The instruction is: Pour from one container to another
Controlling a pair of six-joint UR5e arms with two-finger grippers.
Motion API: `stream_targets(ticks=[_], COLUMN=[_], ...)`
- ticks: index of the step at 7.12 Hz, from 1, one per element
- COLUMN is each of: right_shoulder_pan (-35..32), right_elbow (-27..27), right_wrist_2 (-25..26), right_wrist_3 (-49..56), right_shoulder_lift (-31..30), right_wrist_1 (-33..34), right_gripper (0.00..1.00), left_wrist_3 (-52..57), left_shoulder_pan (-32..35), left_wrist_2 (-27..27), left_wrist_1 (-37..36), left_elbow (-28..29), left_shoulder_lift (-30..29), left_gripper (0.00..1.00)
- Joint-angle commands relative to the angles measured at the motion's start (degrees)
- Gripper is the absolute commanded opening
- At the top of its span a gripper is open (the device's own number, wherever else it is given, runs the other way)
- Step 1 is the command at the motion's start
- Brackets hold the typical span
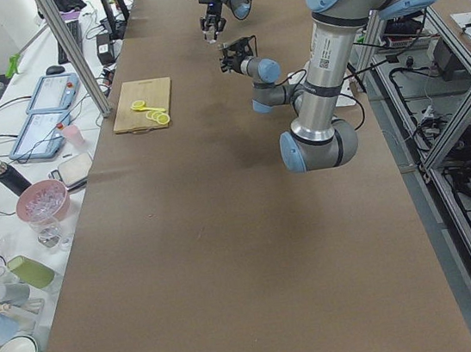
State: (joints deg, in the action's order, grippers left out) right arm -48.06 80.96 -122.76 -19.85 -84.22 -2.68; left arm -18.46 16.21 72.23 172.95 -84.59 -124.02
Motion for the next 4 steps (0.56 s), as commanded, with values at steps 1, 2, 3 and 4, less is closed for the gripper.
stream_targets(ticks=[1,2,3,4], right_shoulder_pan=[-1.6,-3.4,-4.4,-6.2], right_elbow=[0.3,-0.1,0.7,1.5], right_wrist_2=[-3.8,-6.0,-7.7,-9.8], right_wrist_3=[0.2,0.0,0.2,0.2], right_shoulder_lift=[0.1,0.4,0.5,2.1], right_wrist_1=[-0.3,-0.3,-0.7,0.0], right_gripper=[0.00,0.00,0.00,0.00], left_wrist_3=[0.2,0.2,0.1,0.2], left_shoulder_pan=[0.9,1.9,2.0,2.1], left_wrist_2=[1.2,1.2,1.2,1.9], left_wrist_1=[0.1,0.1,0.0,-0.2], left_elbow=[0.5,1.6,1.7,1.8], left_shoulder_lift=[-0.5,-0.6,-0.8,-0.9], left_gripper=[0.00,0.00,0.00,0.00])
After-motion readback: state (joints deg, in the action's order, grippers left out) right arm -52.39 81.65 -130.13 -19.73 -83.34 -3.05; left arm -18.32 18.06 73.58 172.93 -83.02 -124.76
